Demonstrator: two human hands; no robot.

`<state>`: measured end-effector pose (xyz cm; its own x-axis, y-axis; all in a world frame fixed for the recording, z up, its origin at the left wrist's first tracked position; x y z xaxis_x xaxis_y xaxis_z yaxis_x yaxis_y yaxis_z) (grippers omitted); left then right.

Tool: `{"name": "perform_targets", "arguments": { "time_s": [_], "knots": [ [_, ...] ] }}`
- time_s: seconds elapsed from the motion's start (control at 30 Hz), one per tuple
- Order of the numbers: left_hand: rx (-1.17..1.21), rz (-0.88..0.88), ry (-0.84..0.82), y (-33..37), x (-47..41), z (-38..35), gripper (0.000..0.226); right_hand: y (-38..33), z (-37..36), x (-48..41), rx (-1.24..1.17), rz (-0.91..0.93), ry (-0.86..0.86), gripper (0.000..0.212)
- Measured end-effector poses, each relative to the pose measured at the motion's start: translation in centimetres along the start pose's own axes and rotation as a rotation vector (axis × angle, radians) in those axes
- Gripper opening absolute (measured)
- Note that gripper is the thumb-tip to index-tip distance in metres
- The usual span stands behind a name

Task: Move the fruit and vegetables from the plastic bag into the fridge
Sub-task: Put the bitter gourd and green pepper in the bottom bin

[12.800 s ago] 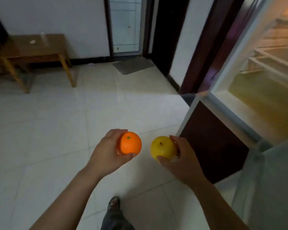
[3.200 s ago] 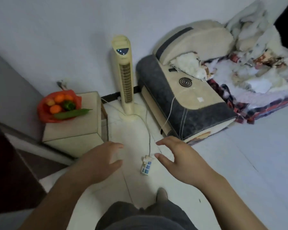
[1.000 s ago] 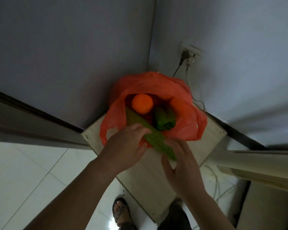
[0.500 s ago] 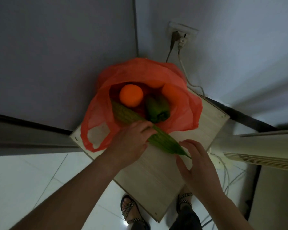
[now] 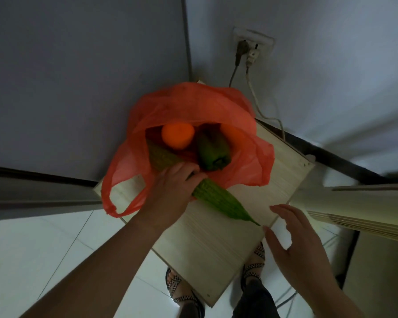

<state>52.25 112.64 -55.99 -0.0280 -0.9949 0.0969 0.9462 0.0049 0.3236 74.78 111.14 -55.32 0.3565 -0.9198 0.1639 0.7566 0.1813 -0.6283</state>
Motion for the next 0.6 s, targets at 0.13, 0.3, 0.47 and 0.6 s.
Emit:
{"name": "perform_targets", "arguments": {
  "time_s": [0.13, 0.3, 0.47, 0.6],
  "knots": [
    [0.094, 0.053, 0.116, -0.1, 0.5, 4.3, 0.057, -0.7, 3.3, 0.5, -0.034, -0.029, 0.055, 0.039],
    [0.414, 0.238, 0.212, -0.7, 1.7, 9.5, 0.058, -2.5, 6.2, 1.4, -0.030, -0.012, 0.054, 0.039],
    [0.747, 0.447, 0.327, -0.9, 5.5, 13.5, 0.058, -5.6, 5.4, 0.9, -0.053, 0.082, -0.025, 0.037],
    [0.994, 0.619, 0.447, -2.1, 8.8, 14.2, 0.062, -8.5, 2.4, -0.2, -0.063, 0.155, -0.083, 0.035]
  ]
}}
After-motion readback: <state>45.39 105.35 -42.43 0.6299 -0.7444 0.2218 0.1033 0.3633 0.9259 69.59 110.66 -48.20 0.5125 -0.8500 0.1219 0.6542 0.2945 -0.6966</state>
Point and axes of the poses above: each hand's wrist, its own x-axis away from the middle knuckle, its own z-axis out of the back of the hand, y = z × x, the point moved 9 cm from there along -x, towards the middle knuckle, and after that the axes turned 7 degrees about z, right-handed, at the moved point
